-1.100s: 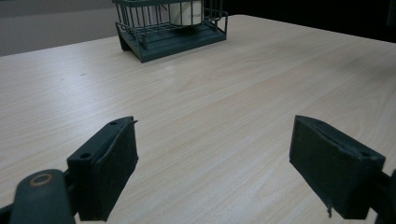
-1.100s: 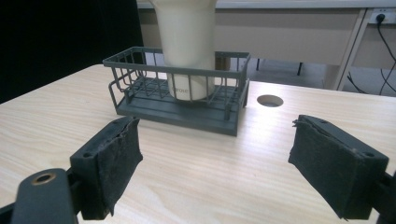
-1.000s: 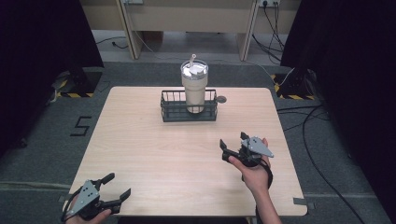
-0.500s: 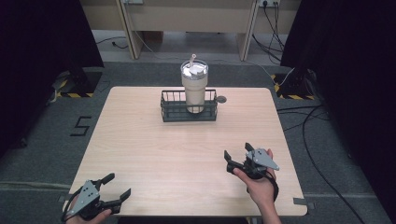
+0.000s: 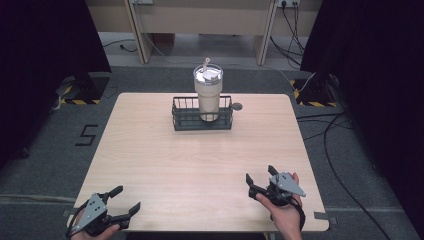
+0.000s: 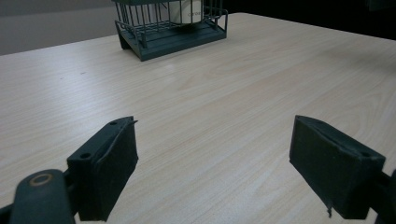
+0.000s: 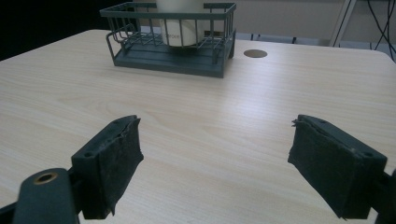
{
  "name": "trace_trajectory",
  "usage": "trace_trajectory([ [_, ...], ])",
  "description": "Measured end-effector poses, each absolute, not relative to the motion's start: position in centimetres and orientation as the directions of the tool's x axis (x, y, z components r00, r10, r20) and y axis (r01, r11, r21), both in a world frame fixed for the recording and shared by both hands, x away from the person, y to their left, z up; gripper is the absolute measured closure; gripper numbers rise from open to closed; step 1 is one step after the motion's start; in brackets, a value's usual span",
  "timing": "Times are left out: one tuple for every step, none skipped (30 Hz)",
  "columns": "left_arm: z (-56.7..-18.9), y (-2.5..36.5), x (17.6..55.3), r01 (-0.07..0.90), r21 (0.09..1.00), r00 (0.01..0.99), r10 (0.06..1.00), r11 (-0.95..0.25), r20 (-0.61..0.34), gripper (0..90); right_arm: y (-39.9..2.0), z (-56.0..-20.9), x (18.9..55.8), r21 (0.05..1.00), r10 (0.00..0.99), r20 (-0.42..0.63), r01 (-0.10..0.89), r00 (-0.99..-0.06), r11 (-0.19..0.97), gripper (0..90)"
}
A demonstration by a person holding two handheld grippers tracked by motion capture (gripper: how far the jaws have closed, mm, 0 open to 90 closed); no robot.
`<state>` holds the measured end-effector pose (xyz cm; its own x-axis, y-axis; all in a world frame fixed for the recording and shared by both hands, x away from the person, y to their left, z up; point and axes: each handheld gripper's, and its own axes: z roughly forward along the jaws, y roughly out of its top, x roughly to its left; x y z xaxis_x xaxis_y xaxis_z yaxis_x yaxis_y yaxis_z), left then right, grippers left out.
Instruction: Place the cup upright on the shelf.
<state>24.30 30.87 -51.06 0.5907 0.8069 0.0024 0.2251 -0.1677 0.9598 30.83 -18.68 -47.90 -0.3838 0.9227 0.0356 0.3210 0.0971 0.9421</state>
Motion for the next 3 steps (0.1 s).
trace_trajectory([
  [-51.05, 30.86, 24.31, 0.224, 0.96, 0.591, 0.807, -0.168, 0.003, 14.5, -18.71, -47.88, 30.78, 0.942, 0.922, 0.032, 0.319, -0.386, 0.101, 16.2],
  [-51.05, 30.85, 24.32, 0.224, 0.96, 0.59, 0.807, -0.168, 0.003, 14.6, -18.7, -47.86, 30.74, 0.943, 0.921, 0.032, 0.318, -0.388, 0.101, 16.2],
  [-51.05, 30.85, 24.32, 0.224, 0.96, 0.59, 0.807, -0.168, 0.003, 14.5, -18.65, -47.82, 30.72, 0.943, 0.921, 0.031, 0.317, -0.389, 0.102, 16.2],
])
